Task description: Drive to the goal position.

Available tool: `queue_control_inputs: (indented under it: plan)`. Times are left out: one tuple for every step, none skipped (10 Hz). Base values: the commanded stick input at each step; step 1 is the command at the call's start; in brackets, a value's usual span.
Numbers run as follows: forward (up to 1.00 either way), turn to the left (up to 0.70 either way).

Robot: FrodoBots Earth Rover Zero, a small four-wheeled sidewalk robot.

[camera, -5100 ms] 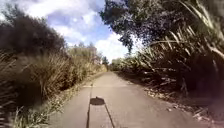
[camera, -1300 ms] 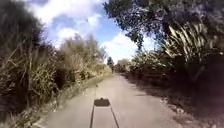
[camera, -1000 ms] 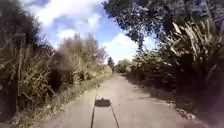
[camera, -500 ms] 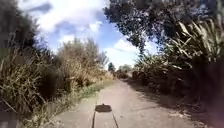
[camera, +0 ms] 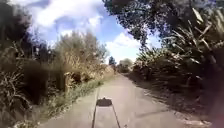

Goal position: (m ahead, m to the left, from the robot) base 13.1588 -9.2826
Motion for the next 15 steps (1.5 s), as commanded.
queue_control_inputs:
  plan:
    - [0.70,0.00]
    - [0.70,0.00]
    - [0.70,-0.03]
    - [0.70,-0.08]
    - [0.70,-0.14]
    - [0.70,-0.19]
    - [0.70,-0.25]
    - [0.70,-0.30]
    - [0.70,-0.35]
    - [0.70,-0.35]
    - [0.70,-0.35]
    - [0.70,-0.35]
    - [0.70,-0.35]
    - [0.70,-0.35]
    - [0.70,-0.35]
